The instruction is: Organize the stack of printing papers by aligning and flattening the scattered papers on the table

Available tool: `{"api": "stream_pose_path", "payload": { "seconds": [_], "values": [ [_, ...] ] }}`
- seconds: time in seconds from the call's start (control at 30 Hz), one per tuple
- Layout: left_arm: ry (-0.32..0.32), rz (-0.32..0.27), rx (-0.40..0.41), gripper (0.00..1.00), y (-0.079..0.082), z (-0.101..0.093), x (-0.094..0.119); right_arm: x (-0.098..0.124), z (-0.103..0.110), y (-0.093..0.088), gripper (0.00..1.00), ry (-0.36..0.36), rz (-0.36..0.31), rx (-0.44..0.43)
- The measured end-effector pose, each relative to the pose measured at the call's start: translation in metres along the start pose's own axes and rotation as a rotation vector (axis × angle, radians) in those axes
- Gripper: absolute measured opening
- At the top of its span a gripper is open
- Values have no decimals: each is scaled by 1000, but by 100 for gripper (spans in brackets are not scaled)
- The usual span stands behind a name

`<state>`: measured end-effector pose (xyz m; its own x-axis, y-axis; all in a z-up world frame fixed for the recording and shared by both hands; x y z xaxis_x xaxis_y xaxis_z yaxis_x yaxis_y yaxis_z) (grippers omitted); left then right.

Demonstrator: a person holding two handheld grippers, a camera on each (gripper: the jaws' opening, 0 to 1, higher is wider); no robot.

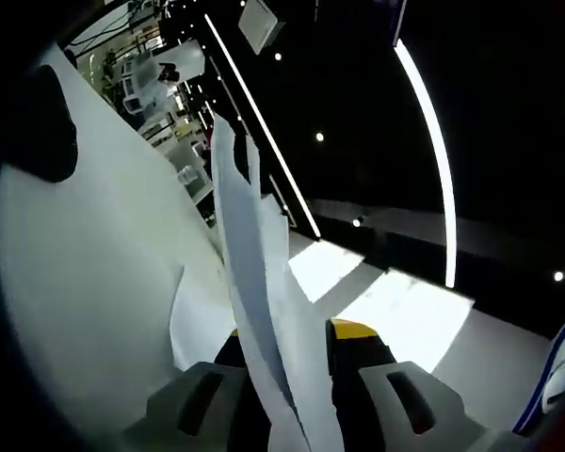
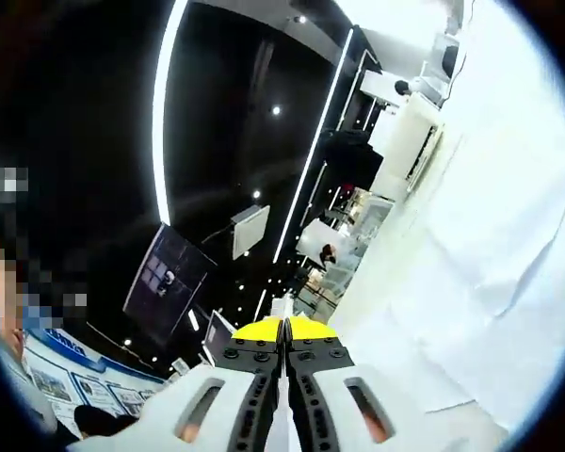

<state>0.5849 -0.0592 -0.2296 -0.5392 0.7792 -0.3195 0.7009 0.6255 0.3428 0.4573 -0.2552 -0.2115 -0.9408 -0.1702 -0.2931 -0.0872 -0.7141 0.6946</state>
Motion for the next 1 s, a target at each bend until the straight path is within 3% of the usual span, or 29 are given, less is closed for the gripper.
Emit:
{"api": "stream_pose_path", "payload": {
  "seconds": [0.23,0.33,0.63,1.0],
  "values": [
    [5,0,1,22,0,0,0,6,13,-14,0,14,22,-30],
    [7,-3,2,22,0,1,0,9,13,-12,0,4,6,-10],
    [14,-26,-7,21,2,0,1,10,16,-13,0,-13,-48,-72],
    [26,-71,-12,20,8,1,0,8,23,-21,0,-31,-64,-113]
  ]
}}
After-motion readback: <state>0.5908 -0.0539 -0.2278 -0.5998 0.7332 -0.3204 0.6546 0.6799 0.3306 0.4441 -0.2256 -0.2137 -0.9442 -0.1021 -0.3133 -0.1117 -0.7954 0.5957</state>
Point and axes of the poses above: the point that each gripper's makers call its tool centre point, and the gripper's own axes: x roughly backward along the fingers, z roughly to its left, y roughly out of its top, the point moved 3 cm from there along x, roughly backward along the fingers, and after that the axes turned 13 degrees about x, right-handed, at the moved point
